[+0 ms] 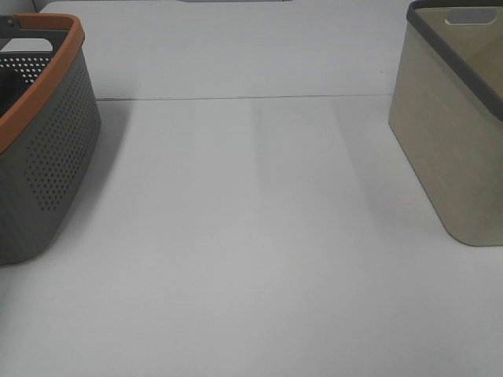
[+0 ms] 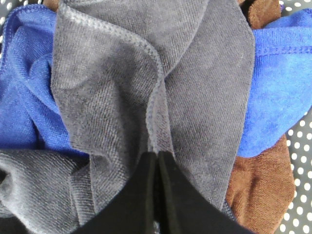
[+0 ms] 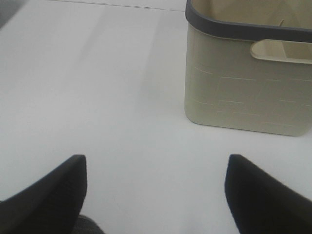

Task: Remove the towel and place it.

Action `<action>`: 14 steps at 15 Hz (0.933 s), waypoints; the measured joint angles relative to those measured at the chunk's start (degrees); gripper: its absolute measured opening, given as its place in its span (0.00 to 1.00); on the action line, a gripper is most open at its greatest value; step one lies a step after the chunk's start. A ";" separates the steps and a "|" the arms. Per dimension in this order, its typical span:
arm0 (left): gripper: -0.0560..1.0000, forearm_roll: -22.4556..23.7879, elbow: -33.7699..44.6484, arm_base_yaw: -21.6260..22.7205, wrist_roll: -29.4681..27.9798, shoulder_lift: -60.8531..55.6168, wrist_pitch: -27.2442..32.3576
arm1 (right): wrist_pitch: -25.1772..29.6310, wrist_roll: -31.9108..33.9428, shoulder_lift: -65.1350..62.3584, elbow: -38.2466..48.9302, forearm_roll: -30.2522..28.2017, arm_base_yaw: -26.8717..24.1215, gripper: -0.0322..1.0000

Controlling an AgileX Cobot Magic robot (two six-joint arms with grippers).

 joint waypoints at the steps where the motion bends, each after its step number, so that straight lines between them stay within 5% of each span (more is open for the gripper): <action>1: 0.05 0.00 0.00 0.00 0.40 0.00 0.00 | 0.00 0.00 0.00 0.00 0.00 0.00 0.75; 14: 0.05 -6.13 0.00 0.00 6.88 -18.33 -4.81 | 0.00 0.00 0.00 0.00 1.26 0.00 0.75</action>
